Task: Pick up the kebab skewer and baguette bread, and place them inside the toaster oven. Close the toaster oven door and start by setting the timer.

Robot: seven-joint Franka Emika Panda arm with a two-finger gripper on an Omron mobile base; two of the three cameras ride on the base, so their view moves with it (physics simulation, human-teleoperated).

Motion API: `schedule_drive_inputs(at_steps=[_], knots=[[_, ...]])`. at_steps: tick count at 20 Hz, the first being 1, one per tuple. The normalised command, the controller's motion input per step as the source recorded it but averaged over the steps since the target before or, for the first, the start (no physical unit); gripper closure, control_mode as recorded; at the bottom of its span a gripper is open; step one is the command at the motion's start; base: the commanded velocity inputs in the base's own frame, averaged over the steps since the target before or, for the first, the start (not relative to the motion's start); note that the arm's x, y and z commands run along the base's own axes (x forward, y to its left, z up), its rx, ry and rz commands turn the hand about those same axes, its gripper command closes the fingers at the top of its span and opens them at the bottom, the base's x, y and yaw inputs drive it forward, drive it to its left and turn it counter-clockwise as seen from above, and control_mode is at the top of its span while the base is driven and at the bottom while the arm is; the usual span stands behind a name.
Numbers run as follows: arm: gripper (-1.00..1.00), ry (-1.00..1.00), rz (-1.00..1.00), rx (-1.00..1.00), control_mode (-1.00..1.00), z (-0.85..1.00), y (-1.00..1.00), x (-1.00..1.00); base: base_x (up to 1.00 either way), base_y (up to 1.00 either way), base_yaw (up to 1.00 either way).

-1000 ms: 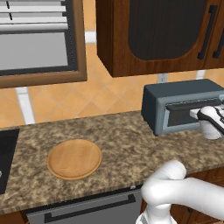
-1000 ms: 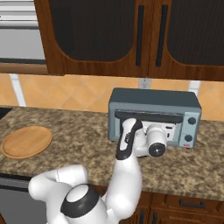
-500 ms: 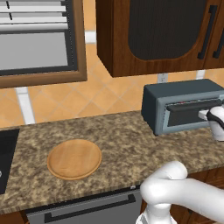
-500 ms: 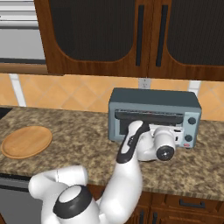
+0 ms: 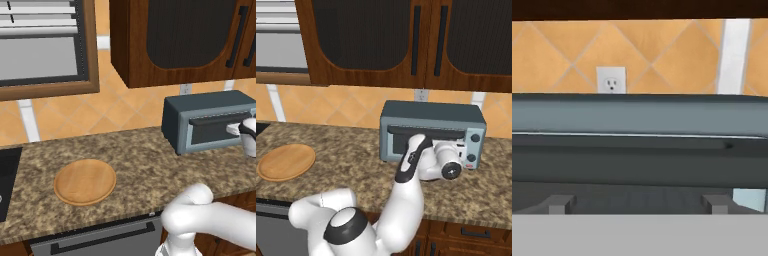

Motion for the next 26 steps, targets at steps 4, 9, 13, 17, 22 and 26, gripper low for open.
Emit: schedule_drive_inputs(at_steps=[4, 9, 13, 17, 22, 26], knots=[[-1.0, 0.0, 0.0, 0.0, -1.0, 0.0, 0.0, 0.3, 0.0, 0.0, 0.0], [-1.0, 0.0, -0.01, 0.0, -1.0, 0.0, -0.15, -0.12, 0.0, 0.0, 0.0], [-1.0, 0.0, -0.04, 0.0, -1.0, 0.0, -0.44, -0.58, 0.0, 0.0, 0.0], [-1.0, 0.0, -0.02, 0.0, -1.0, -0.01, -0.63, -0.61, 0.0, 0.0, 0.0], [-1.0, 0.0, -0.01, 0.0, -1.0, -0.17, -0.57, -0.53, 0.0, 0.0, 0.0], [-1.0, 0.0, 0.0, 0.0, -1.0, -0.24, -0.58, -0.37, 0.0, 0.0, 0.0]])
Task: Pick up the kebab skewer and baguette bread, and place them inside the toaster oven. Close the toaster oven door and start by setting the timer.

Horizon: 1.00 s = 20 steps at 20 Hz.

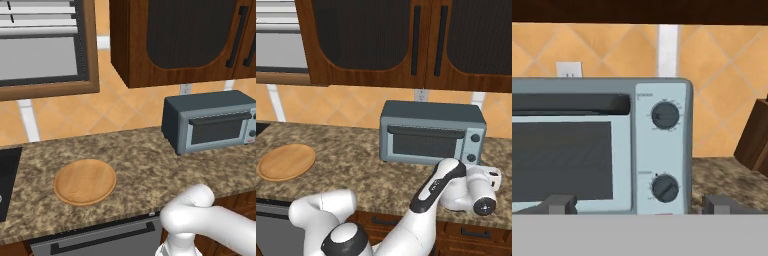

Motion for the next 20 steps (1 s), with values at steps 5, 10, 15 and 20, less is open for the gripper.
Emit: schedule_drive_inputs(at_steps=[5, 10, 15, 20], knots=[[-1.0, 0.0, -0.01, 0.0, -1.0, -0.25, -0.17, -0.02, 0.0, 0.0, 0.0], [-1.0, 0.0, 0.0, 0.0, -1.0, -0.19, 0.0, 0.15, 0.0, 0.0, 0.0], [-1.0, 0.0, 0.0, 0.0, -1.0, -0.1, 0.0, 0.42, 0.0, 0.0, 0.0], [-1.0, 0.0, 0.0, 0.02, -1.0, -0.01, -0.12, 0.45, 0.0, 0.0, 0.0]])
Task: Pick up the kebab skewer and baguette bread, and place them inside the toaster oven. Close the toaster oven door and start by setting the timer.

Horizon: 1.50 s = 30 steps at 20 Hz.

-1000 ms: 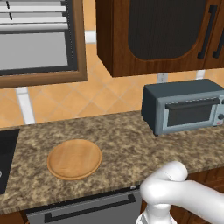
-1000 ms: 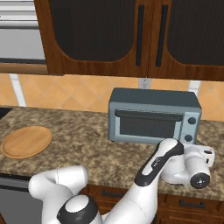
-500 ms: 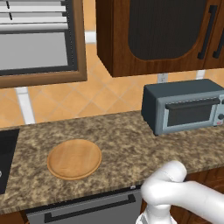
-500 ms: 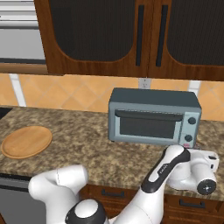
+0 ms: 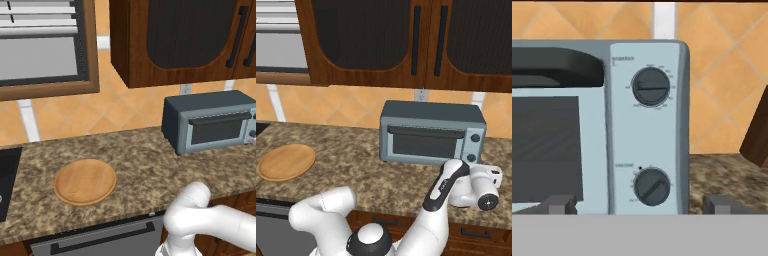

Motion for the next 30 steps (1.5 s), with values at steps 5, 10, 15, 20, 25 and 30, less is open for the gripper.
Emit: schedule_drive_inputs(at_steps=[5, 10, 15, 20, 25, 30], knots=[[-1.0, 0.0, 0.0, 0.02, -1.0, 0.0, -0.15, 0.2, 0.0, 0.0, 0.0], [-1.0, 0.0, 0.0, 0.0, -1.0, -0.04, 0.0, 0.09, 0.0, 0.0, 0.0], [-1.0, 0.0, 0.0, 0.0, -1.0, -0.23, 0.0, 0.08, 0.0, 0.0, 0.0], [-1.0, 0.0, 0.0, 0.0, -1.0, -0.15, 0.0, 0.15, 0.0, 0.0, 0.0], [-1.0, 0.0, 0.0, 0.0, -1.0, -0.02, 0.0, 0.26, 0.0, 0.0, 0.0], [-1.0, 0.0, 0.0, 0.0, -1.0, -0.01, 0.0, 0.11, 0.0, 0.0, 0.0]])
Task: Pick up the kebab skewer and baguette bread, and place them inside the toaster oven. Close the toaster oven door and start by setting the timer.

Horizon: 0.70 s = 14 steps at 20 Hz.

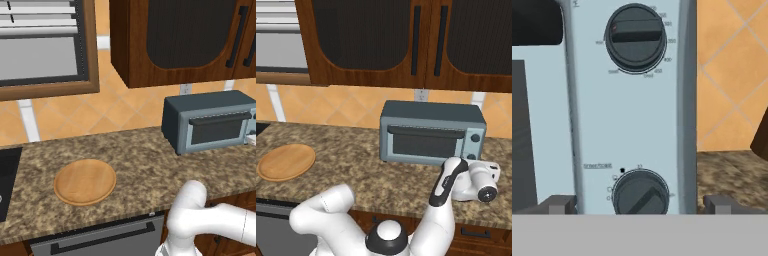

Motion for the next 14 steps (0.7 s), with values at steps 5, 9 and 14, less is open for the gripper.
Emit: schedule_drive_inputs(at_steps=[5, 9, 14], knots=[[-1.0, 0.0, 0.0, 0.0, -1.0, 0.0, 0.0, 0.13, 0.0, 0.0, 0.0], [-1.0, 0.0, 0.0, 0.0, -1.0, 0.0, 0.0, 0.18, 0.0, 0.0, 0.0], [-1.0, 0.0, 0.0, 0.0, -1.0, 0.0, 0.0, 0.0, 0.0, 0.0, 0.0]])
